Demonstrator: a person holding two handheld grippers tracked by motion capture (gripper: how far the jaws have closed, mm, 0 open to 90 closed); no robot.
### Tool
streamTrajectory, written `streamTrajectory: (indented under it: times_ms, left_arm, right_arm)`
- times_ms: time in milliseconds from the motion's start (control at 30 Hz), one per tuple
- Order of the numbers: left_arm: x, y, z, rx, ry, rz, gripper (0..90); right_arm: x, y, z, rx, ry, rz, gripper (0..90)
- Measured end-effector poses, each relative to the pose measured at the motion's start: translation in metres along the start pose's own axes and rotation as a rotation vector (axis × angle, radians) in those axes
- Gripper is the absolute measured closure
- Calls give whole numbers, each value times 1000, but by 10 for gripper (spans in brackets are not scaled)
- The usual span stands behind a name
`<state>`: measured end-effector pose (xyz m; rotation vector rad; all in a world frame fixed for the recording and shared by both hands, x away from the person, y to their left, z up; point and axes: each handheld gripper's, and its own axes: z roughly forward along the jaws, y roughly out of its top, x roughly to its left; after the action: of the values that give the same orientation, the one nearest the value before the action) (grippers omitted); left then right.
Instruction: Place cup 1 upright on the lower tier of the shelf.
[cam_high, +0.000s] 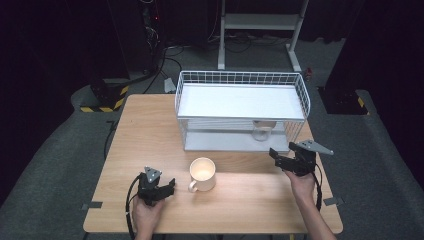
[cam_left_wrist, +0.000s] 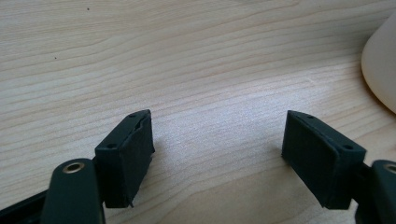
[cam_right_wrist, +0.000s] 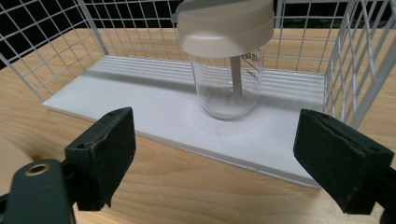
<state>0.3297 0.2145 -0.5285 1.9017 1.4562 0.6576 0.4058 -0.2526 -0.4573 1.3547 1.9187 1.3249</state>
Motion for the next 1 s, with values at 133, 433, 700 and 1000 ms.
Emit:
streamTrajectory:
  times_ms: [133, 433, 700, 1000]
  left_arm:
    - [0, 0, 0, 0, 0, 1, 252]
    - [0, 0, 0, 0, 0, 0, 252]
    - [0, 0, 0, 0, 1, 0, 252]
    - [0, 0, 0, 0, 1, 0, 252]
  right_arm:
    - [0, -2, -6, 6, 5, -4, 133]
    - [-1, -7, -16, 3, -2, -18, 138]
    - [0, -13, -22, 24, -5, -42, 142]
    - [2, -21, -27, 52, -25, -81, 149]
